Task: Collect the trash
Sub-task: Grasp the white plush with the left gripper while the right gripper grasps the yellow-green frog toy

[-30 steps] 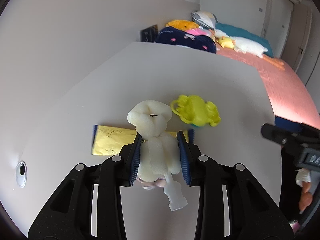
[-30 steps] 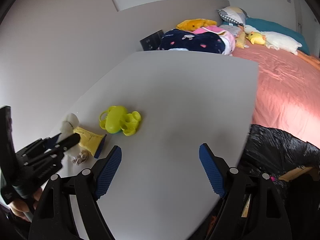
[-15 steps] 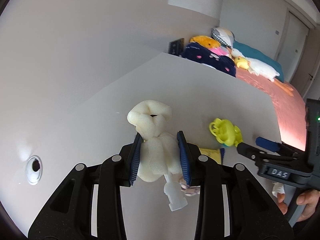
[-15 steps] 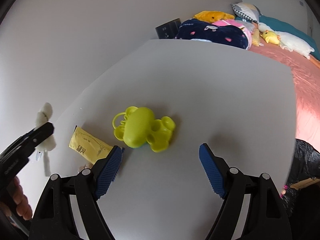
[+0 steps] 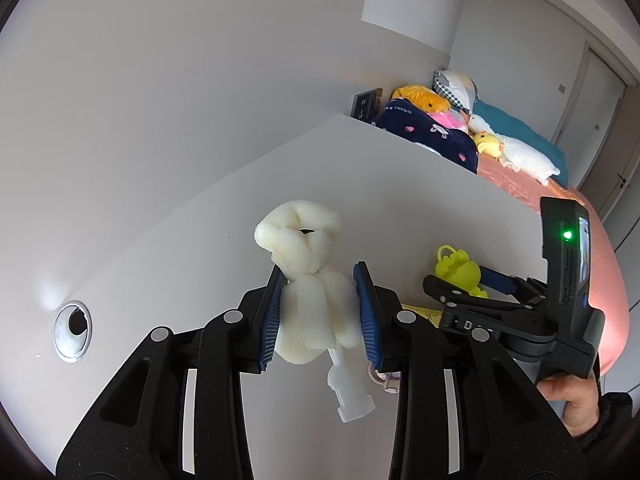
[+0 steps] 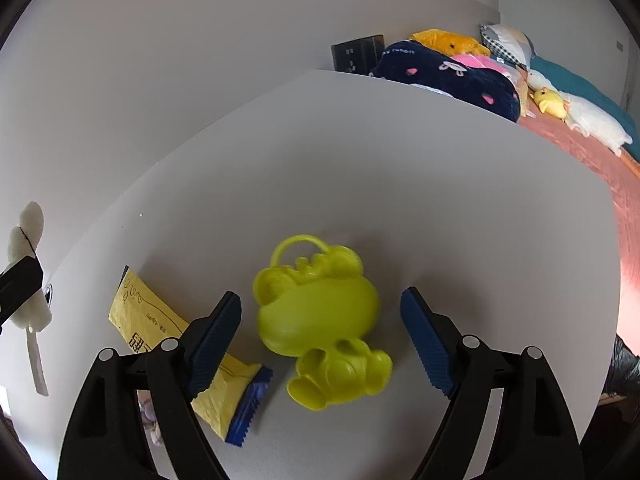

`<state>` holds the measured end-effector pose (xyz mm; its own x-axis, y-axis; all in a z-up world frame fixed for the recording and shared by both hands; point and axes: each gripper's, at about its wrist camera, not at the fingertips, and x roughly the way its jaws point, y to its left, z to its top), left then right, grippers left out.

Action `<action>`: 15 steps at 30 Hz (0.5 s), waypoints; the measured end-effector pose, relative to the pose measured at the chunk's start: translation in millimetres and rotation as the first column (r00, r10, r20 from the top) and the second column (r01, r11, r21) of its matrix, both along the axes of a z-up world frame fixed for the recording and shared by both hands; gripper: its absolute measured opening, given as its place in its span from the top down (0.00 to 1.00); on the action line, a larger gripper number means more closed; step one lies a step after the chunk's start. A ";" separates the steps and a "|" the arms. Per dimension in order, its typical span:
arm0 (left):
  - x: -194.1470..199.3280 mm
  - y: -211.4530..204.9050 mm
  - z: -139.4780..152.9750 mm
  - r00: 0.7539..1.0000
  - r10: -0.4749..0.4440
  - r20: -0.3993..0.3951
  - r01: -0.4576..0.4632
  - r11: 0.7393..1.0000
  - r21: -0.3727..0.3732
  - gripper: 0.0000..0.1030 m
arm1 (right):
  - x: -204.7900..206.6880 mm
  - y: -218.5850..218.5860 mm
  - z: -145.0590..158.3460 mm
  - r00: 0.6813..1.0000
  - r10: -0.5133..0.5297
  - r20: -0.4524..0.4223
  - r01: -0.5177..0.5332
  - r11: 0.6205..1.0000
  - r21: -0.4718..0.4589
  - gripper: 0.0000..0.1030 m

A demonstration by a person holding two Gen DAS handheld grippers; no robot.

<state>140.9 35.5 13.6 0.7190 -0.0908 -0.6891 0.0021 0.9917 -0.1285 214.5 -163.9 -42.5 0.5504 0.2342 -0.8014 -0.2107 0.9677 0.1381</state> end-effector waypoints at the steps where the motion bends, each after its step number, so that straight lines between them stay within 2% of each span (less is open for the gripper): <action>1: 0.3 0.4 -0.2 1.000 -0.001 0.001 0.001 1.000 0.001 0.67 | 0.3 1.1 -0.1 1.000 0.004 0.002 -0.004 1.000 -0.007 0.20; 3: 0.4 0.7 -0.2 1.000 -0.004 0.001 0.004 1.000 -0.001 0.67 | -1.5 4.4 -0.1 1.000 0.023 0.014 -0.022 0.999 -0.031 0.30; 4: 0.1 0.5 -0.3 1.000 -0.005 0.002 0.005 1.000 -0.002 0.67 | -1.8 5.4 0.1 0.999 0.030 0.018 -0.029 0.999 -0.039 0.40; 5: -0.3 0.6 -0.2 1.000 -0.007 0.002 0.007 1.000 -0.004 0.67 | -3.1 5.6 0.4 0.999 0.035 0.023 -0.034 0.998 -0.048 0.44; 15: -2.9 -6.1 3.4 0.999 -0.042 0.010 0.042 0.999 -0.014 0.67 | -12.2 -16.0 8.5 1.000 -0.006 0.012 0.005 0.999 0.041 0.45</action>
